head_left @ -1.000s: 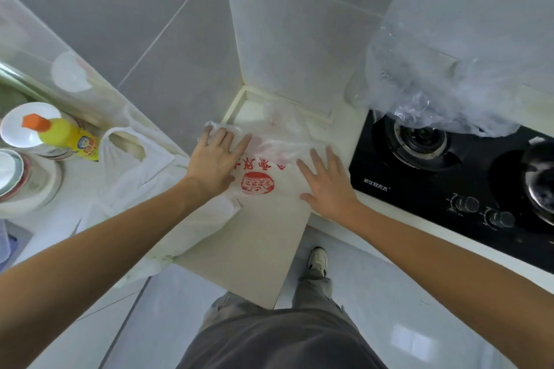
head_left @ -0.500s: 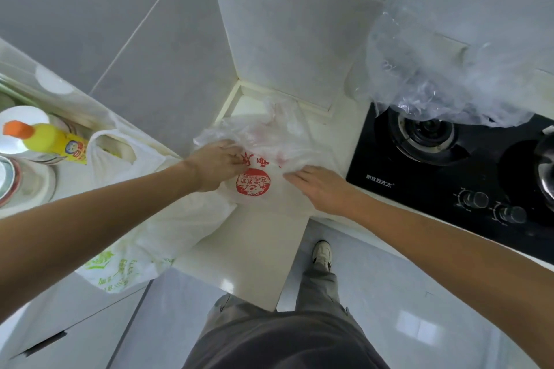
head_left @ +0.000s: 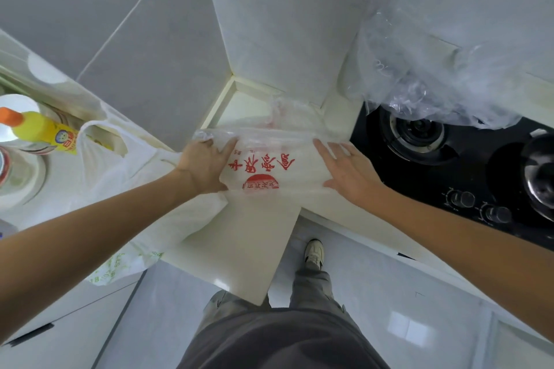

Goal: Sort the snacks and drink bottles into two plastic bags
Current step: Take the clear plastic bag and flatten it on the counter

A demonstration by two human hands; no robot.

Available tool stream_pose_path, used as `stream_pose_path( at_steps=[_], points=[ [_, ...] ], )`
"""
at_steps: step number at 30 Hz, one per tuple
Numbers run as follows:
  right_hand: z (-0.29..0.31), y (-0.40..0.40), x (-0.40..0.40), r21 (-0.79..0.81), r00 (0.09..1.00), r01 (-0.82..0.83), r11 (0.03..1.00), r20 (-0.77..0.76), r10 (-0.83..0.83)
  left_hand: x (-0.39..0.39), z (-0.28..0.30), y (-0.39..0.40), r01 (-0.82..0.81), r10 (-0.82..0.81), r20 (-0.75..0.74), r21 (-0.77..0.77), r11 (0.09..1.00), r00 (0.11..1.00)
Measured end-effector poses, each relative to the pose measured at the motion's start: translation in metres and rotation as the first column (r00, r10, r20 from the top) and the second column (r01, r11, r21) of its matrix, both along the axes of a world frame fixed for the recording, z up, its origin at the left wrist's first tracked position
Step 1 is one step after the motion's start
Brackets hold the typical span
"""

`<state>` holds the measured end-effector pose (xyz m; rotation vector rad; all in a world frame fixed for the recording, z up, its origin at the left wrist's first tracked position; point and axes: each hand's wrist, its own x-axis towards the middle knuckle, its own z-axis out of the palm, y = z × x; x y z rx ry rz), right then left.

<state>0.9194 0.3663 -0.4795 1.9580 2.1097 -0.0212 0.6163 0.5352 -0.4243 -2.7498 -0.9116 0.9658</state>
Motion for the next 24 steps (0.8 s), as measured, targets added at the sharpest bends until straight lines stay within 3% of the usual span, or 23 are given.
stream_pose_path(
  at_steps=[2, 5, 11, 21, 24],
  points=[
    [0.006, -0.001, -0.004, -0.092, 0.999, 0.037, 0.995, -0.004, -0.037, 0.001, -0.001, -0.011, -0.003, 0.004, 0.03, -0.018, 1.0, 1.0],
    [0.011, -0.003, -0.004, -0.173, 0.991, 0.021, 0.985, -0.127, -0.044, -0.002, -0.011, -0.022, 0.01, -0.008, 0.035, -0.072, 0.997, 0.999],
    [0.007, -0.009, 0.013, -0.335, 0.954, -0.16, 0.928, -0.295, 0.058, -0.006, -0.021, -0.043, 0.269, -0.26, 0.079, -0.149, 0.952, 0.962],
    [-0.016, -0.03, 0.034, -0.224, 0.966, -0.067, 0.972, -0.258, 0.007, -0.015, -0.05, -0.051, 0.08, -0.076, 0.024, -0.205, 0.975, 0.997],
    [-0.007, -0.03, 0.029, -0.293, 0.981, 0.013, 0.956, -0.184, -0.069, -0.005, -0.055, -0.051, -0.01, 0.023, 0.067, -0.191, 0.982, 0.998]
  ],
)
